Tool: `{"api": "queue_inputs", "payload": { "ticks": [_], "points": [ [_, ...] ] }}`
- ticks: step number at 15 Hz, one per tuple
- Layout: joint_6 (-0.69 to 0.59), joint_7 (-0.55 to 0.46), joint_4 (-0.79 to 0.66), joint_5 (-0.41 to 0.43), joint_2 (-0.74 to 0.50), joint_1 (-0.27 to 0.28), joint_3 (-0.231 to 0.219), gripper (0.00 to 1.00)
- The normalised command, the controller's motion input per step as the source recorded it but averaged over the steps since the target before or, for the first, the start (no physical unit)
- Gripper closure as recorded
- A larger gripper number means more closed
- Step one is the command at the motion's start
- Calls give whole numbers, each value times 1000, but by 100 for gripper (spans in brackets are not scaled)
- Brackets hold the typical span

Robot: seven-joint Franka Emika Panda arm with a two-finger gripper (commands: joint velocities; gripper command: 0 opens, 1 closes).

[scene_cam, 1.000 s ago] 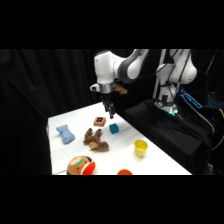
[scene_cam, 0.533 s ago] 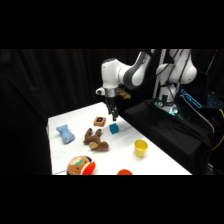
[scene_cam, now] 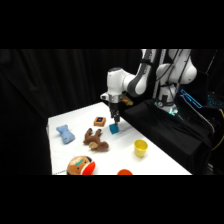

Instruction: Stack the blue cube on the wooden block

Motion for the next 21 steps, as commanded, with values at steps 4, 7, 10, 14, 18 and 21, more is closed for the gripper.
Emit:
{"api": "queue_inputs", "payload": {
  "ticks": [4,7,10,14,18,21],
  "points": [
    [310,116,1,12,182,20,-36,0],
    [292,58,18,47,169,24,-38,0],
    [256,31,44,70,159,29,-30,0],
    [211,23,80,104,172,41,3,0],
    [191,17,94,126,165,47,20,0],
    [194,4,86,126,127,46,10,0]
  ]
}}
